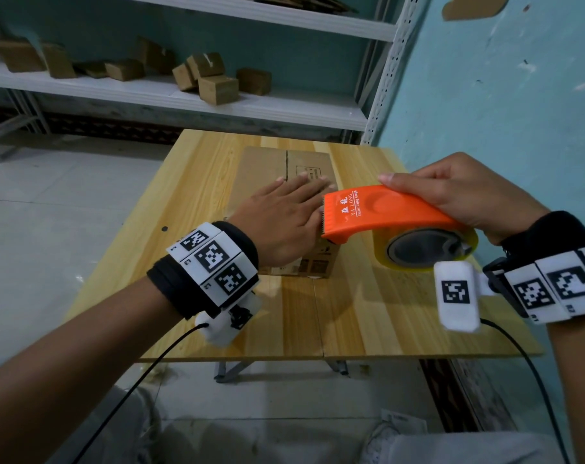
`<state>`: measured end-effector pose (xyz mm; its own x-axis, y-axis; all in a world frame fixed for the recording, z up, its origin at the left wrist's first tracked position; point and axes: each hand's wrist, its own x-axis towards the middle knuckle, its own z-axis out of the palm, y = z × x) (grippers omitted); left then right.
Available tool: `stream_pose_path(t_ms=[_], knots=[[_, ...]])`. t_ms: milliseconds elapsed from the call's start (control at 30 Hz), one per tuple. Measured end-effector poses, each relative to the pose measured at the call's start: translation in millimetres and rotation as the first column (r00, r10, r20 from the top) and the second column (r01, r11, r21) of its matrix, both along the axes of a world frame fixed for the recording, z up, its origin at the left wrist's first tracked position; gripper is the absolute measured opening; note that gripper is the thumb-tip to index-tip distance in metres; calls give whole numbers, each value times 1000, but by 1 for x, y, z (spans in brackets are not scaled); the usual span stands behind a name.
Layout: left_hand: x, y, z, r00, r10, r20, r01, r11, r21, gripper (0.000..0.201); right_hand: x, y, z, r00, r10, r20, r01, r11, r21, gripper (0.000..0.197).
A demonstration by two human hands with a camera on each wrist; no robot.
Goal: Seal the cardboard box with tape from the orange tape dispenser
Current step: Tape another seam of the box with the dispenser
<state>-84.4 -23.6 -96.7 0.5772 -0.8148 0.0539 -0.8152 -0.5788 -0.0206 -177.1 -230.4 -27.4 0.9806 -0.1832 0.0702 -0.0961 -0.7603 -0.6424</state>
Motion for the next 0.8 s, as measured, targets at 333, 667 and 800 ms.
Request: stream_pose_path(t_ms=[333,667,800], knots=[[5,8,-4,999,32,-23,-33,998,-58,69,5,10,1,1000,16,20,-16,1000,-6,66],[12,32,-6,998,62,-1,-62,996,-66,68,16,34,2,999,33,24,-31,997,-73,54],[11,35,-6,997,77,-12,-78,992,-97,66,19,39,2,999,27,18,-25,996,-83,53]])
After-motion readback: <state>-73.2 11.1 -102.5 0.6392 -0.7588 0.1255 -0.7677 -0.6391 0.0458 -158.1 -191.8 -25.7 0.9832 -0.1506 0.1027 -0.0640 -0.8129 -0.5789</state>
